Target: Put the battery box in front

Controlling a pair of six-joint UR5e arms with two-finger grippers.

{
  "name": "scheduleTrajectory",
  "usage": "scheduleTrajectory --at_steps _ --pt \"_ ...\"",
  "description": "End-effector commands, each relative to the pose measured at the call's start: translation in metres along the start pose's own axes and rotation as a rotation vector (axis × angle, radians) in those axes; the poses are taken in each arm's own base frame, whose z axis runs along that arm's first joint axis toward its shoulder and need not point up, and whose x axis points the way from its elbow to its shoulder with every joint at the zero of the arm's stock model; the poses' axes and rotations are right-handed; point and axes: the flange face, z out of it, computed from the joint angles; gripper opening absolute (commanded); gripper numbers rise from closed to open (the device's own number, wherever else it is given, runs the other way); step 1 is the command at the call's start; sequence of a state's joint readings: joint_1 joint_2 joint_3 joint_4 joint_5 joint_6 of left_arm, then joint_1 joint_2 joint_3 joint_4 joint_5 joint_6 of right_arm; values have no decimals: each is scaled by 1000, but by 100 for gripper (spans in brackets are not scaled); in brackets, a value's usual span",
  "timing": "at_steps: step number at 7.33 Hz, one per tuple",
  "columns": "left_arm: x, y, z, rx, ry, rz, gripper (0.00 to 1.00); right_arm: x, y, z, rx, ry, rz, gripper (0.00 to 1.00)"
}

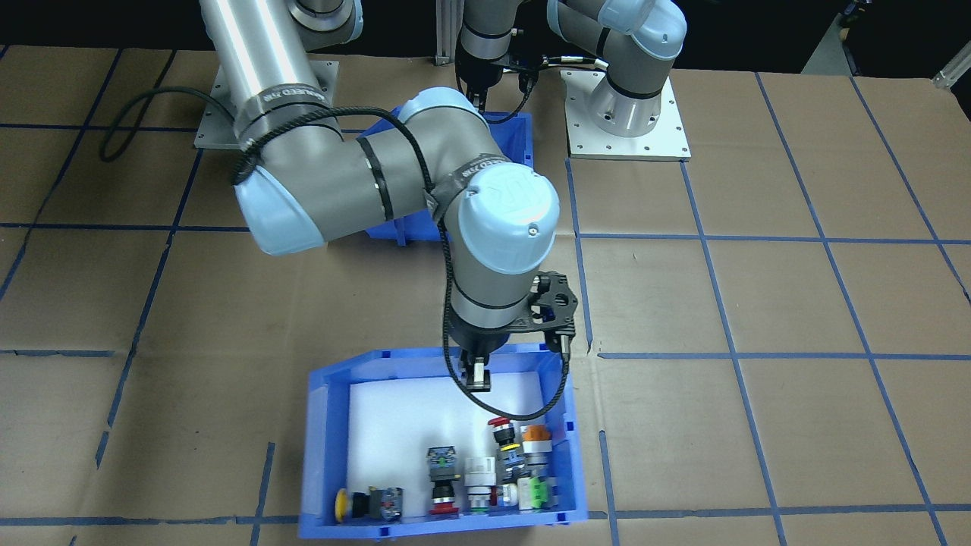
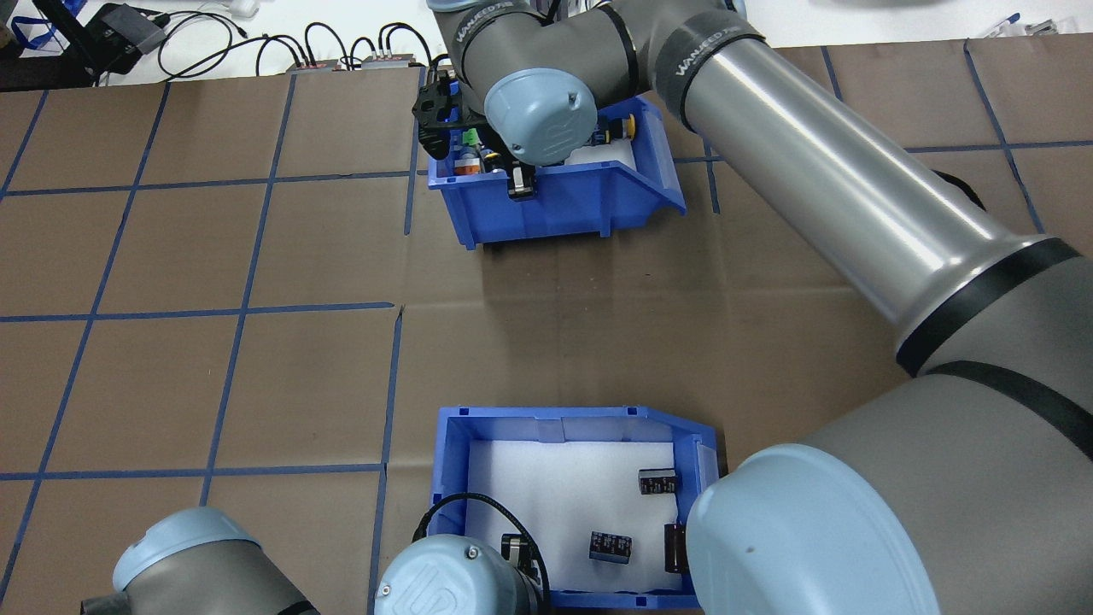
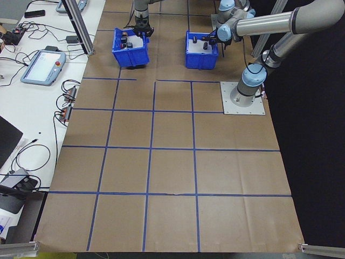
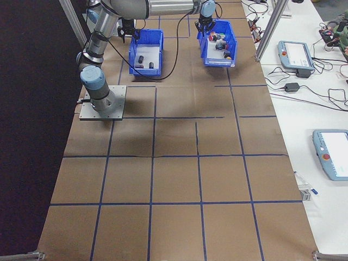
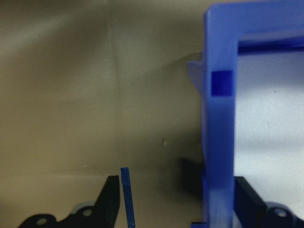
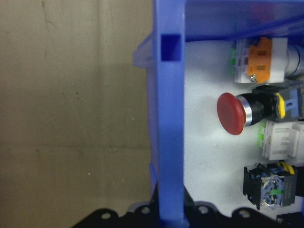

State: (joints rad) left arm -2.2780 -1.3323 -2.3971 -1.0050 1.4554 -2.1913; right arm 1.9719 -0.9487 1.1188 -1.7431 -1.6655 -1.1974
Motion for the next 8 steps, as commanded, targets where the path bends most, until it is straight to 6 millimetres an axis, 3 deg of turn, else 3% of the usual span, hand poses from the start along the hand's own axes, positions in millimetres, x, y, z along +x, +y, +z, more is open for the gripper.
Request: scheduleTrajectory --at_steps 1,2,3,5,6,8 --pt "7 5 6 -26 23 -7 40 27 80 -4 -46 -35 84 4" --pt "4 6 7 -47 6 -10 16 33 119 3 -93 -42 105 4" --pt "-1 8 -5 -96 22 -32 0 37 165 7 -95 -53 114 4" --pt "1 -1 -30 -118 96 45 0 27 249 5 -80 -78 70 4" --pt "25 -19 -38 -87 107 48 0 16 281 4 -74 -62 24 4" --pt "88 -70 -58 -69 118 30 0 -28 334 7 -72 -32 -46 4"
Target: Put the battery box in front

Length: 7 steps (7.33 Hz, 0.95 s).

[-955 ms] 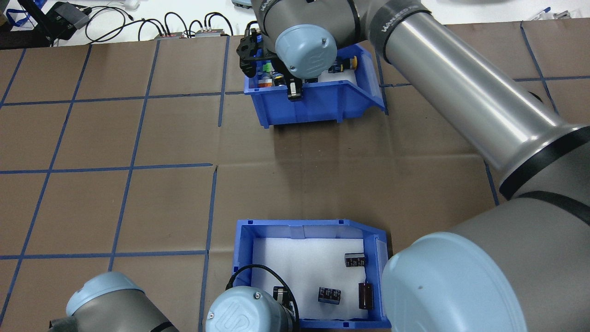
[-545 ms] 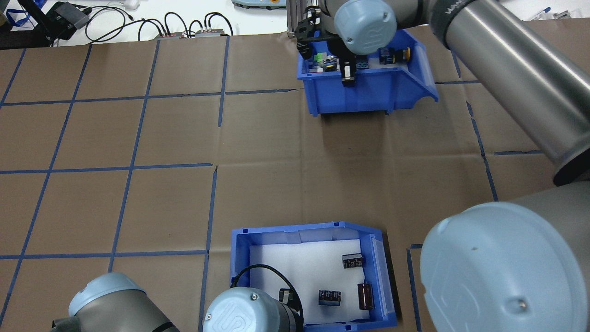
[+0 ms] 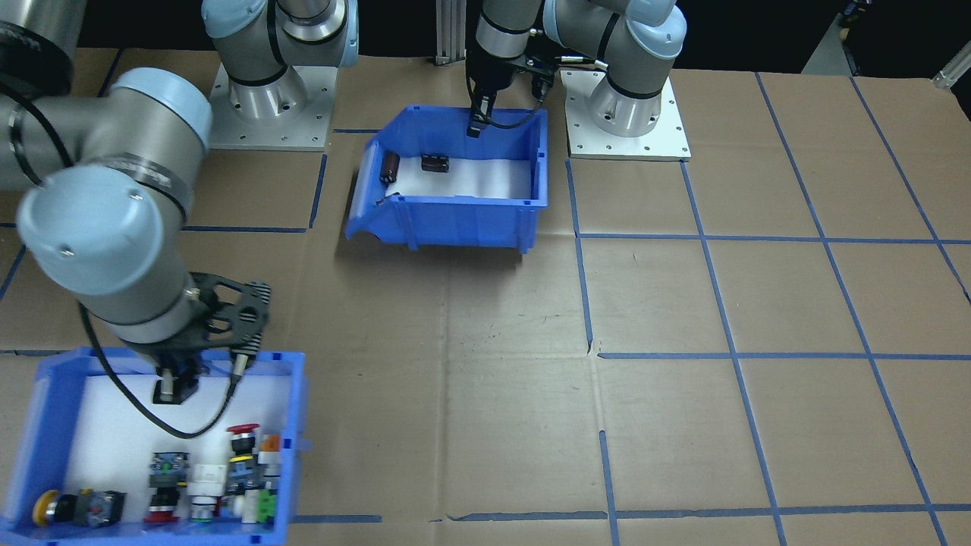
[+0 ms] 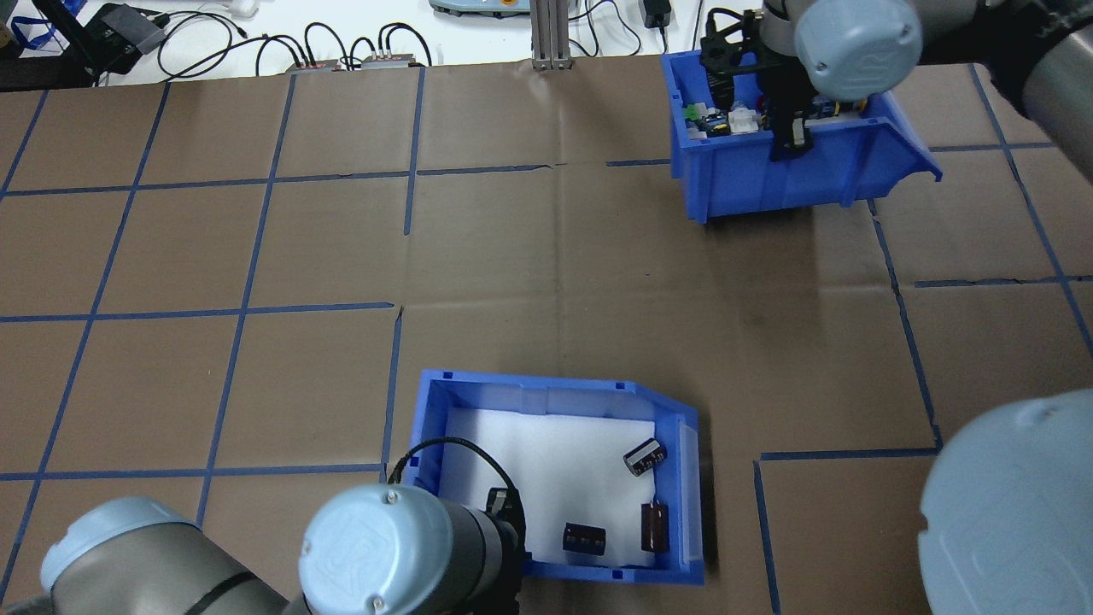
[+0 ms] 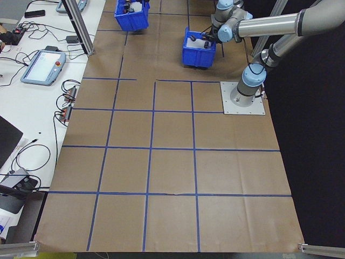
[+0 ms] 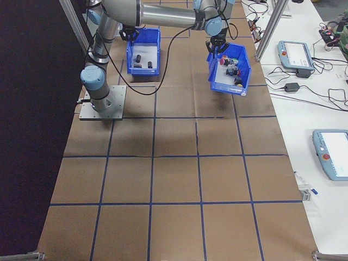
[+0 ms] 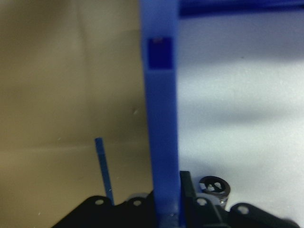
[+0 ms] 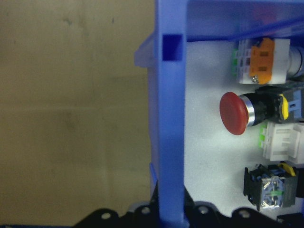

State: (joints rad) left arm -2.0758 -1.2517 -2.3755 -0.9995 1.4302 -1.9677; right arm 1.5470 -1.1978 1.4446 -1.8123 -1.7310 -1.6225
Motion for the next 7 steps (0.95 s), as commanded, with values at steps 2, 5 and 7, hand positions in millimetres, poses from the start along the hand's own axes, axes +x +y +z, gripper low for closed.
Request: scheduleTrajectory --at_steps 2,5,7 --pt "98 -61 -44 17 37 19 0 -95 76 16 2 18 -49 4" --pt "214 -54 -55 41 42 16 0 -175 92 18 22 21 11 4" --pt "298 -46 -34 30 56 4 0 -179 91 19 36 21 12 4"
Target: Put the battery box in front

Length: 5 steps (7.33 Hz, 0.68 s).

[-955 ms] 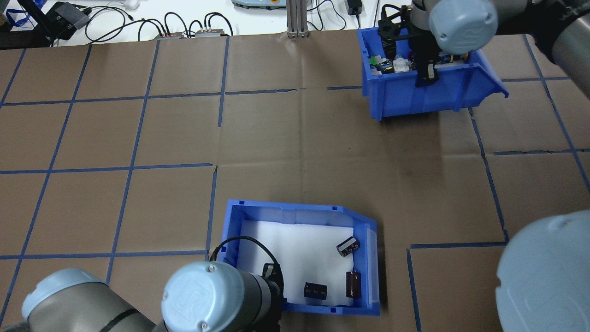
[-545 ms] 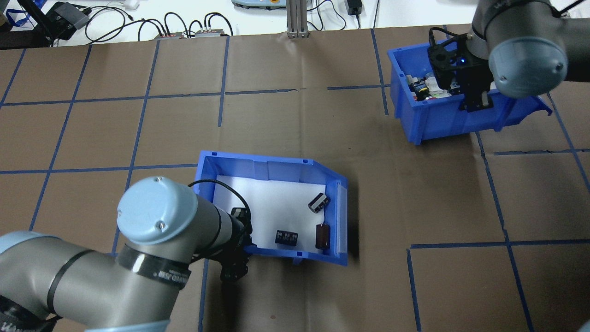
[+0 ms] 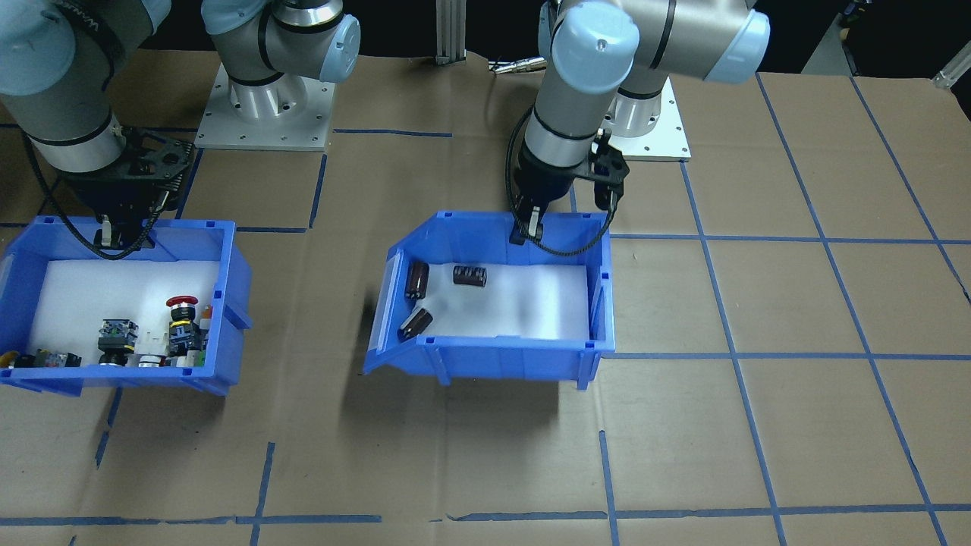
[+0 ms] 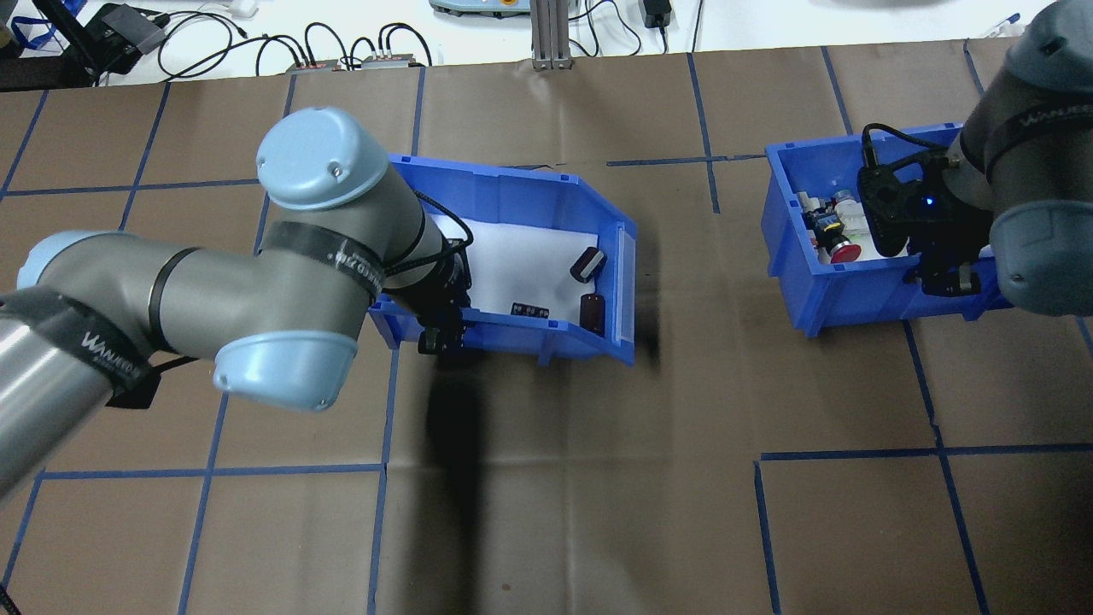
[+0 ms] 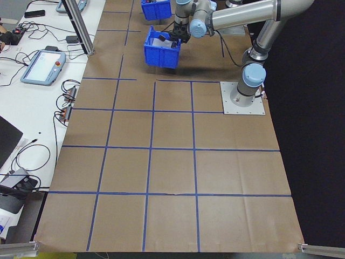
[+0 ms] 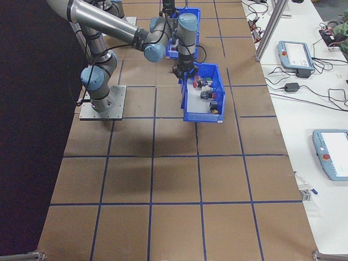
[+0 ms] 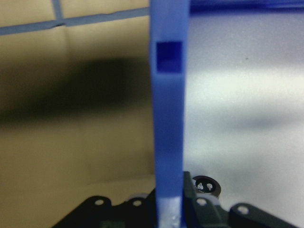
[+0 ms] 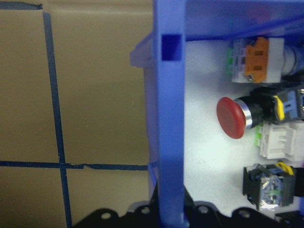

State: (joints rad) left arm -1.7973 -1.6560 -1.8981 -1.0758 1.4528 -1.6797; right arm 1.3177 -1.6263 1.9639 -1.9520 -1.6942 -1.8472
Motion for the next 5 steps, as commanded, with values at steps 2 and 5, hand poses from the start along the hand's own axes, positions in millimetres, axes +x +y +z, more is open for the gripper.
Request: scheduleTrajectory --at_steps 2,5 --pt "125 24 24 -68 37 -22 1 -5 0 1 7 -1 3 4" --pt "150 25 50 -123 17 -36 1 -5 -2 1 8 -3 0 5"
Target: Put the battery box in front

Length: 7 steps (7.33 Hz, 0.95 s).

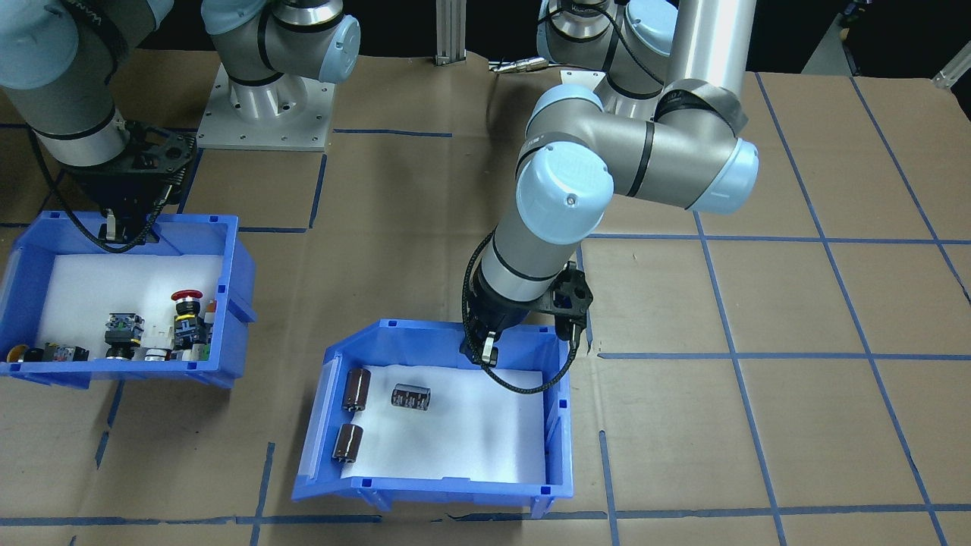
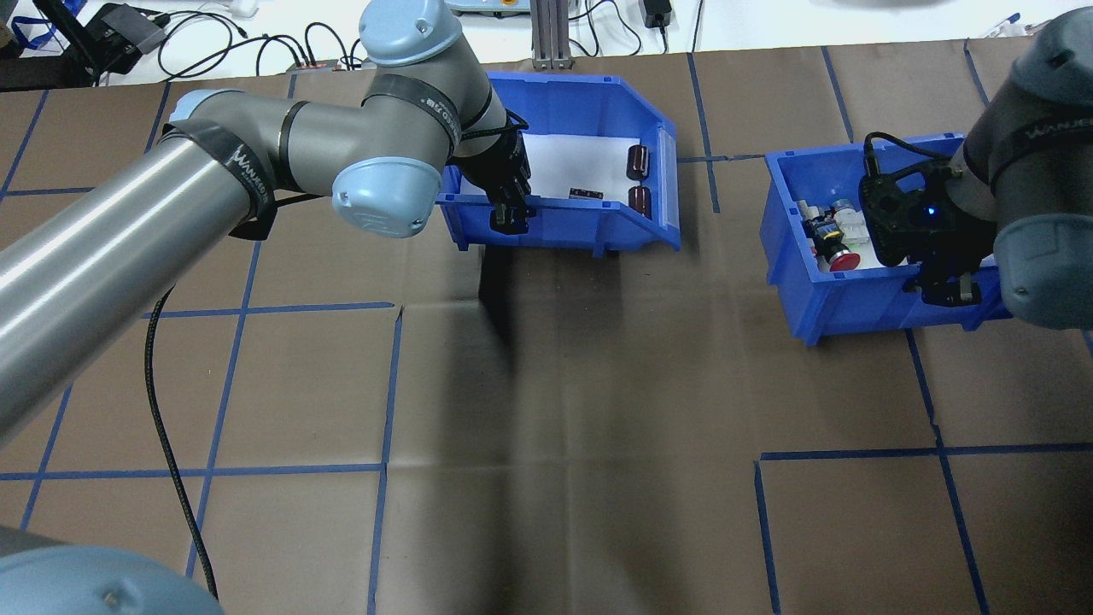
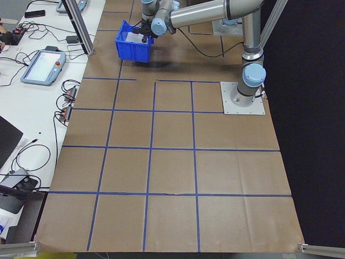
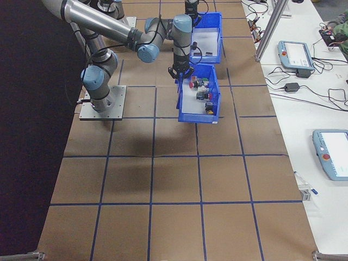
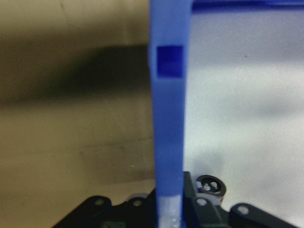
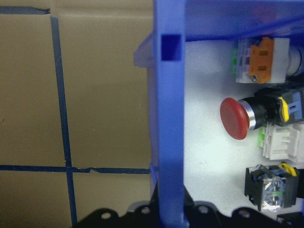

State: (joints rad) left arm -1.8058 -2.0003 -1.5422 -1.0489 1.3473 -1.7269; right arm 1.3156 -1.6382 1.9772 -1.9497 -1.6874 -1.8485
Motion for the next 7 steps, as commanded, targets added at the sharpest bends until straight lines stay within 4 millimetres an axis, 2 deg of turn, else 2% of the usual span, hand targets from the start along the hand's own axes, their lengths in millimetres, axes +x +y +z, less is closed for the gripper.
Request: scheduleTrajectory --at_steps 1,3,7 --pt "15 -8 24 -12 -6 -6 1 -1 -1 1 1 -4 -1 5" --pt "20 -11 39 -13 -3 -16 4 -1 -1 2 3 -12 -2 5" --pt "21 -10 39 -14 10 -108 7 -8 -5 10 8 -29 0 5"
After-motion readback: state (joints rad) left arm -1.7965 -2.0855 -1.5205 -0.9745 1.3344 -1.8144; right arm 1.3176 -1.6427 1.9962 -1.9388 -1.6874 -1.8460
